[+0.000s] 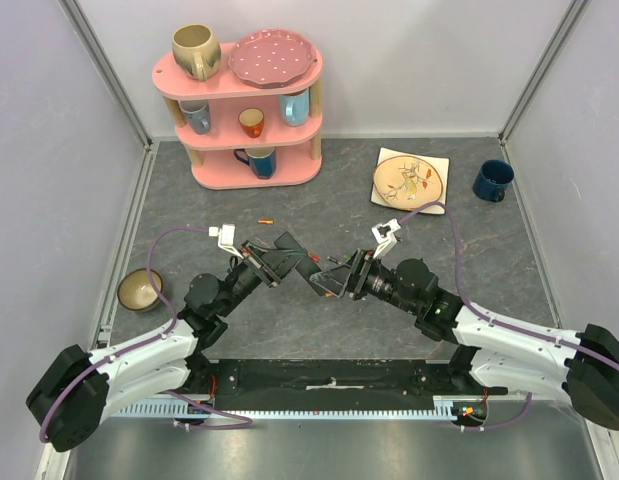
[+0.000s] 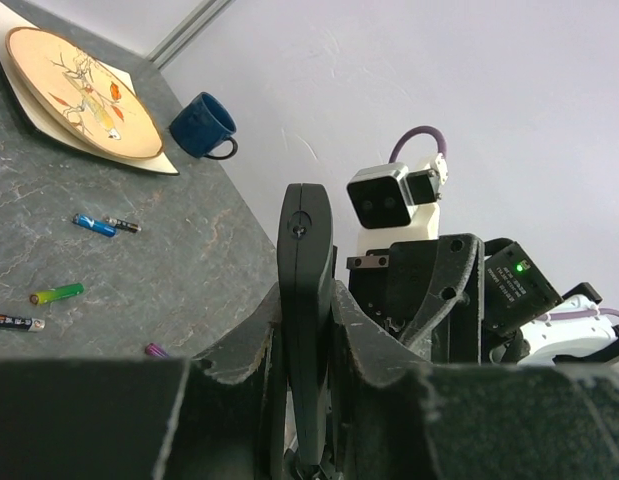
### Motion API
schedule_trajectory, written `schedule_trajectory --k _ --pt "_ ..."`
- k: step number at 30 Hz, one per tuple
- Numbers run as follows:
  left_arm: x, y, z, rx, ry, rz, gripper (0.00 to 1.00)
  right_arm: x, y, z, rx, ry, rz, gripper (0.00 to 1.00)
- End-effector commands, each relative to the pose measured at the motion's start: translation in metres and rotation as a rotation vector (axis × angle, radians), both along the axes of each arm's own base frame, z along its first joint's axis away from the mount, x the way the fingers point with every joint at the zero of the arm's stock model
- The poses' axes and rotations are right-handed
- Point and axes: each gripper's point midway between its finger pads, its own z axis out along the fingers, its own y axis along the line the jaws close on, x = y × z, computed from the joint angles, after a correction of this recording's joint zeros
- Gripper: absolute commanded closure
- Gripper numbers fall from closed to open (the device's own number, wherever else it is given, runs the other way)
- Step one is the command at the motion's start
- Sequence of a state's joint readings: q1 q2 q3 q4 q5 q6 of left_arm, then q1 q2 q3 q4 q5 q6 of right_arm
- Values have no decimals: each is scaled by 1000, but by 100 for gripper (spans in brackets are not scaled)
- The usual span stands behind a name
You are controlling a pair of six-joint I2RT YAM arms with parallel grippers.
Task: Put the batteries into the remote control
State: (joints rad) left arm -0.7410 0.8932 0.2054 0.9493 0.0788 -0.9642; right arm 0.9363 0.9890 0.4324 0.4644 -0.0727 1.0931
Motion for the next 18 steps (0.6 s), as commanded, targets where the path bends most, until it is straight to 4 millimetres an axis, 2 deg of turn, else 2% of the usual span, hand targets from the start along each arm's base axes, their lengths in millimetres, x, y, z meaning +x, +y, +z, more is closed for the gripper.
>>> schedule_trajectory --k 1,14,18 --pt "-3 3 16 -44 -49 -1 98 4 3 9 52 -3 -3 21" --pt "-4 4 17 -49 -54 -1 98 5 5 2 56 19 -6 35" --pt "-4 4 17 -50 -57 1 98 5 3 -2 52 21 -11 42"
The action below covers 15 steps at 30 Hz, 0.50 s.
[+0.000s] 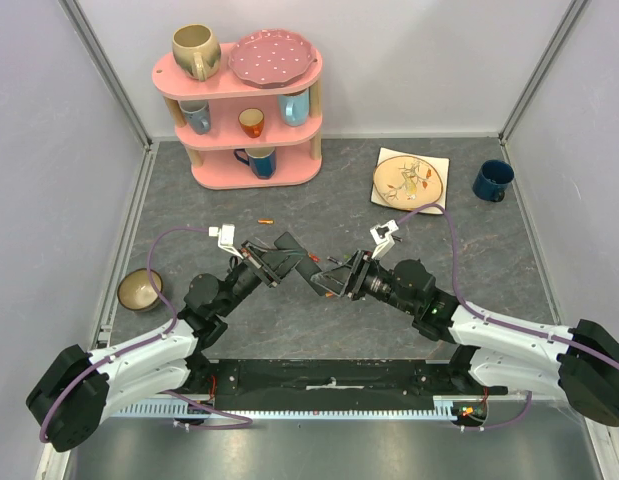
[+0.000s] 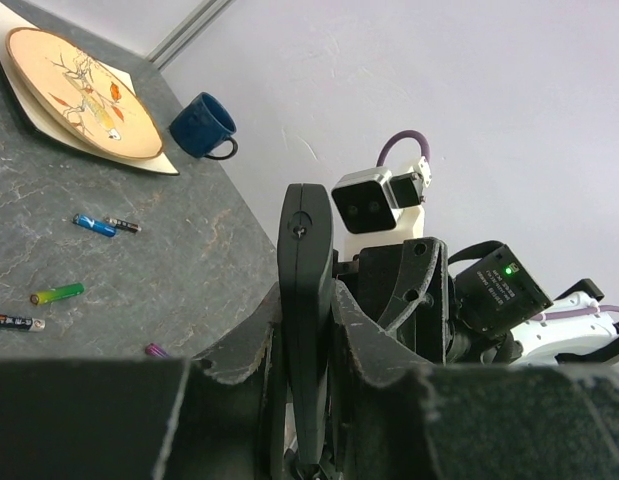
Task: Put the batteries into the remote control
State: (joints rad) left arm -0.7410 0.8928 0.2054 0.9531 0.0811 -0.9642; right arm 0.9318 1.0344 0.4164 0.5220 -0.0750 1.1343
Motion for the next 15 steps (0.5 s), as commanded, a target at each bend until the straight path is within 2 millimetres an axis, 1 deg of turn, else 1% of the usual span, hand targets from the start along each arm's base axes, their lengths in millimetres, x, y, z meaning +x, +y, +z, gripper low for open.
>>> schedule_trajectory --k 1,8,15 --pt "-3 4 15 -46 -51 3 98 2 -1 4 28 -14 -8 42" --pt "-4 4 18 -55 -60 1 98 2 -1 1 21 -9 -7 46" --pt "-4 5 22 -63 -69 0 98 1 -1 -6 3 1 -1 50"
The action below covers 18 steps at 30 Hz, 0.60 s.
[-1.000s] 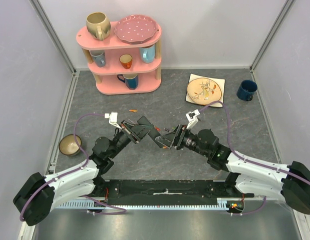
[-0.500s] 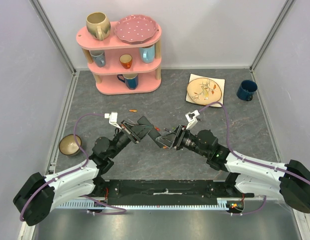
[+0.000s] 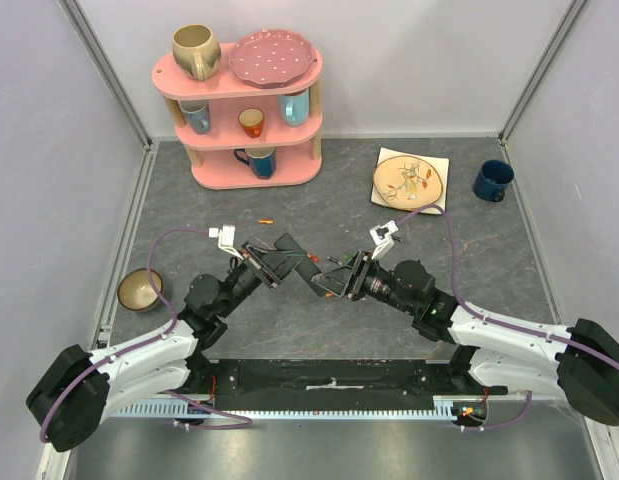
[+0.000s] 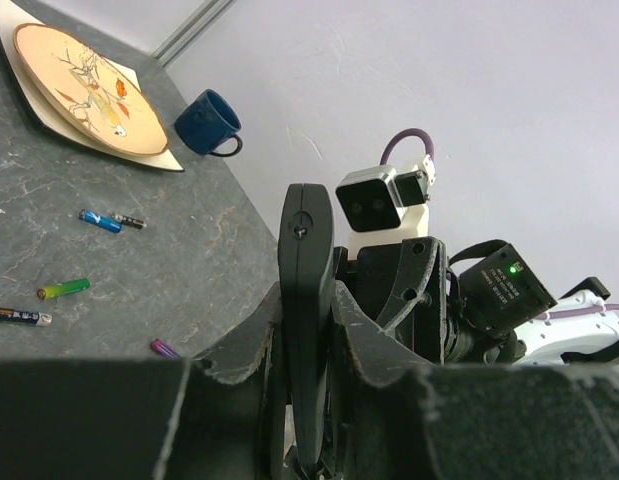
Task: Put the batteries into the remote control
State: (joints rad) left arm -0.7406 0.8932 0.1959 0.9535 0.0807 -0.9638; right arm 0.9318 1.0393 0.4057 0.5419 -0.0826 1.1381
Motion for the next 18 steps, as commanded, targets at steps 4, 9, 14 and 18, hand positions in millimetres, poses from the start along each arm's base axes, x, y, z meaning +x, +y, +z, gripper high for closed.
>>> schedule_trajectory --k 4,9,14,18 --pt "-4 5 30 -73 -85 3 98 2 0 -8 -16 3 -1 51" --pt "-3 5 35 -79 -97 8 98 1 -1 -13 -36 6 5 52" --pt "-2 5 40 -81 -106 14 98 -1 -2 -18 -50 9 8 53" --pt "-1 5 43 -83 -111 16 98 -2 -3 -20 -58 11 10 53"
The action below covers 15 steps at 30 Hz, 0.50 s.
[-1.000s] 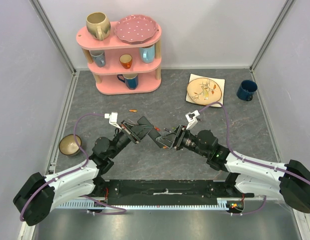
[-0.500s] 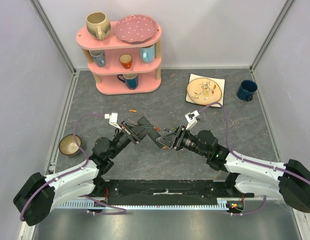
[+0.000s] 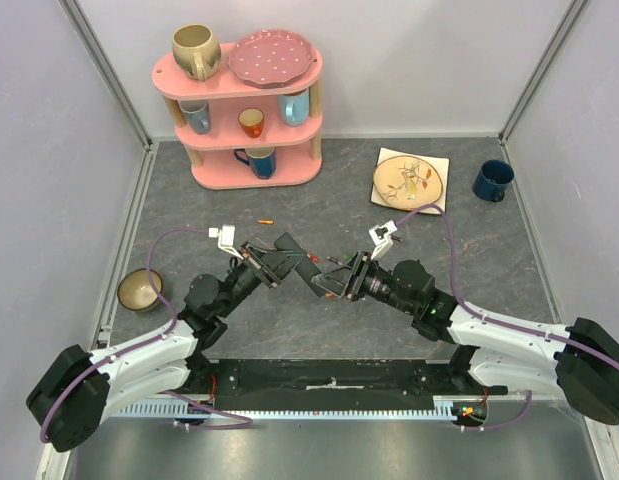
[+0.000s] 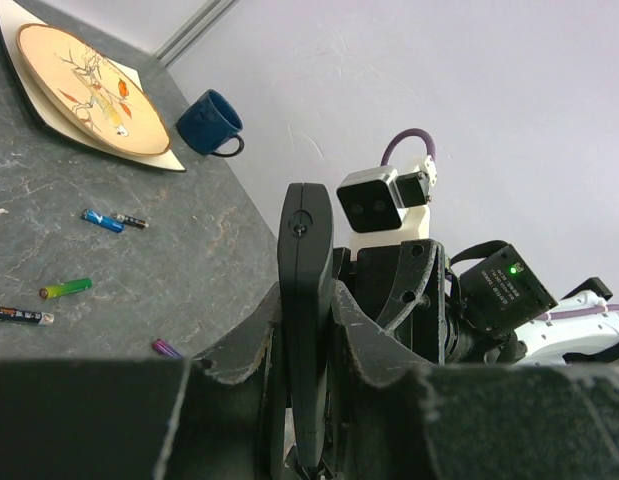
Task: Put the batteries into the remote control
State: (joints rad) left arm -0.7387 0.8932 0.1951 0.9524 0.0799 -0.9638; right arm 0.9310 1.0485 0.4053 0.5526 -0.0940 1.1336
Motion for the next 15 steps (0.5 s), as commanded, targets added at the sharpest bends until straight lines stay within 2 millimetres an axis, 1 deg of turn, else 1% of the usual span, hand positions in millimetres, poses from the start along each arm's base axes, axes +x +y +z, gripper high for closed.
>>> schedule_trajectory --k 1,5,15 --pt "-1 4 43 -84 -112 15 98 -1 -5 -18 -56 14 -2 53" --pt "-1 5 47 -89 -121 19 98 -2 -6 -22 -65 17 3 54" --pt "0 6 50 -85 -128 28 98 -5 -8 -24 -72 10 12 54"
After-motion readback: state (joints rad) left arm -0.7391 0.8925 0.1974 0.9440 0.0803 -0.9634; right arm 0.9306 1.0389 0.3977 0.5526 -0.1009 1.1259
